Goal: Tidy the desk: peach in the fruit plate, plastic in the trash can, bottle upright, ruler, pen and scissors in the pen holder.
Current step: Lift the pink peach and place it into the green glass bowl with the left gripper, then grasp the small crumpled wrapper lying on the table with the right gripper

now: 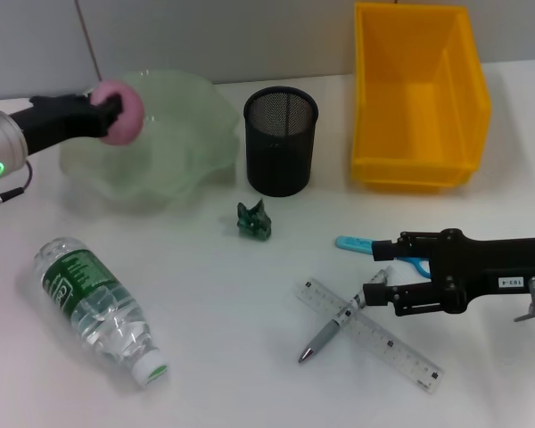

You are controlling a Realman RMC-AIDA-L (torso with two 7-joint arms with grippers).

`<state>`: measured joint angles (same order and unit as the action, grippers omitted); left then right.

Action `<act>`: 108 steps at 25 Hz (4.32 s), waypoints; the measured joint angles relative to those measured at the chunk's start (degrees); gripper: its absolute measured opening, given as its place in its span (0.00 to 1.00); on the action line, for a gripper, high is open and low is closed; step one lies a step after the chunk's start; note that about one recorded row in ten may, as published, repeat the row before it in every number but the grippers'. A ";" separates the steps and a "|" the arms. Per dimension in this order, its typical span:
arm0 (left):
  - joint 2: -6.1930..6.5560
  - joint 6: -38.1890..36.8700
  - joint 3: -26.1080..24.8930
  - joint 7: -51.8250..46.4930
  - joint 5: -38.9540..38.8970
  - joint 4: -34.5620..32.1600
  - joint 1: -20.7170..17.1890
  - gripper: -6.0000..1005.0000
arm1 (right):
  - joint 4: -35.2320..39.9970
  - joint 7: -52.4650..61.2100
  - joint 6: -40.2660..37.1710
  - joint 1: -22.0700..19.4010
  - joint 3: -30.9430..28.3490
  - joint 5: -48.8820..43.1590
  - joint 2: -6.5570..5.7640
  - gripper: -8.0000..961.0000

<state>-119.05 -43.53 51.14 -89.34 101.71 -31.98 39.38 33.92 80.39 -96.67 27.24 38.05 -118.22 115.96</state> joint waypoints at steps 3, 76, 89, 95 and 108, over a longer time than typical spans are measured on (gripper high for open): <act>-0.01 0.20 4.13 4.01 -4.32 0.45 -0.56 0.20 | 0.00 -0.01 0.00 0.00 0.00 -0.03 -0.01 0.85; 1.34 -55.31 4.09 6.09 8.06 -11.09 -12.92 0.84 | 29.10 47.82 1.45 25.26 21.46 -15.96 0.73 0.85; 1.25 -55.79 2.65 5.58 8.11 -11.09 -12.96 0.84 | 19.25 48.13 15.21 30.66 32.34 -23.44 3.10 0.85; 1.48 -55.89 2.61 5.34 8.15 -11.09 -13.46 0.84 | 17.02 47.92 19.98 30.17 35.96 -23.26 3.32 0.85; 1.68 -56.33 2.56 4.68 8.33 -11.08 -13.72 0.84 | 10.87 47.27 29.18 30.12 43.31 -19.68 3.66 0.85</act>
<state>-117.37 -99.86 53.70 -84.66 110.04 -43.06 25.66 44.79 127.66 -67.49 57.36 81.37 -137.90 119.62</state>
